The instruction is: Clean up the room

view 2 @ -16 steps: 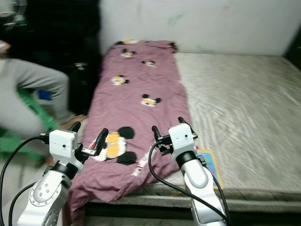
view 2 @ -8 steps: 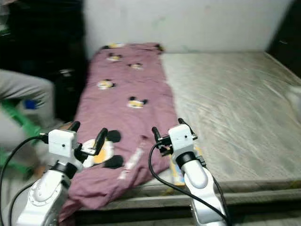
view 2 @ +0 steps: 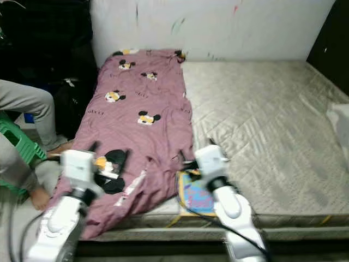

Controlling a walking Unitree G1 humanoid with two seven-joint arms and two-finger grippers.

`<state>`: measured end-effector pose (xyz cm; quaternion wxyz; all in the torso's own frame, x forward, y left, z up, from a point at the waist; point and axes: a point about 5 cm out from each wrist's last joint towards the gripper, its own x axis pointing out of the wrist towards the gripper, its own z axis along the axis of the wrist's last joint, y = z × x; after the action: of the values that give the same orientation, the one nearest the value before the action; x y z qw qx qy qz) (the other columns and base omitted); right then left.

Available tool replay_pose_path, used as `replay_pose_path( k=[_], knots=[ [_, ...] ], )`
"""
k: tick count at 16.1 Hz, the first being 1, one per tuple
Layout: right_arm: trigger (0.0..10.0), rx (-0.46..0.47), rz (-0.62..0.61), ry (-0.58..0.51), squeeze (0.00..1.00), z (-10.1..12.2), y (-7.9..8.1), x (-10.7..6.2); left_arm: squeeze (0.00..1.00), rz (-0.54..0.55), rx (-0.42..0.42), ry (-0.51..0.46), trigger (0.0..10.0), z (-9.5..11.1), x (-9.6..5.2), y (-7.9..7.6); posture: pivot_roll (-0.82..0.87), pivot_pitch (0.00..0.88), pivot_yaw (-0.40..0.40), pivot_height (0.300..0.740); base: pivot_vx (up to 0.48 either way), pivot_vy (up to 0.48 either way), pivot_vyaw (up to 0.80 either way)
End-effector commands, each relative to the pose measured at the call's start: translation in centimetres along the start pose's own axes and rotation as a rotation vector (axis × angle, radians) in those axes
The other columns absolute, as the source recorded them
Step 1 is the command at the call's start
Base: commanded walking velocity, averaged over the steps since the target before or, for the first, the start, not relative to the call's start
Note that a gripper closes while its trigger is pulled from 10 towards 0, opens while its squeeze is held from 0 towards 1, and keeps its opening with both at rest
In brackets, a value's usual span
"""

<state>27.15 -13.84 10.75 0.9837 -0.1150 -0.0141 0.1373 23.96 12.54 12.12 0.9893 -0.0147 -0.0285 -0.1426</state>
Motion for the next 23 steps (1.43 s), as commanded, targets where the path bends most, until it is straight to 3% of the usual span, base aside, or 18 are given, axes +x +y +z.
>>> replay_pose_path(
  k=[1, 11, 18, 23],
  knots=[
    [10.0, 0.011, 0.022, -0.02, 0.0, 0.4, 0.8, 0.4, 0.0, 0.02, 0.023, -0.006, 10.0, 0.2, -0.1, 0.9, -0.06, 0.01, -0.025, 0.74, 0.0, -0.296, 0.46],
    [10.0, 0.011, 0.033, -0.019, 0.0, 0.3, 1.0, 0.4, 0.0, 0.014, 0.027, -0.009, 10.0, 0.2, -0.1, 0.8, -0.06, 0.003, -0.025, 0.74, 0.0, -0.3, 0.43],
    [10.0, 0.027, 0.05, -0.011, 0.0, 0.1, 1.2, 0.6, 0.0, 0.004, 0.022, -0.012, 10.0, 0.2, 0.0, 0.6, -0.05, 0.0, -0.025, 0.74, 0.0, -0.199, 0.0],
    [10.0, 0.042, 0.066, -0.006, 0.0, 0.2, 1.6, 1.7, 0.0, 0.008, 0.048, -0.047, 10.0, 0.7, 0.7, 1.1, -0.04, 0.0, -0.03, 0.74, 0.0, 0.0, 0.0]
  ],
)
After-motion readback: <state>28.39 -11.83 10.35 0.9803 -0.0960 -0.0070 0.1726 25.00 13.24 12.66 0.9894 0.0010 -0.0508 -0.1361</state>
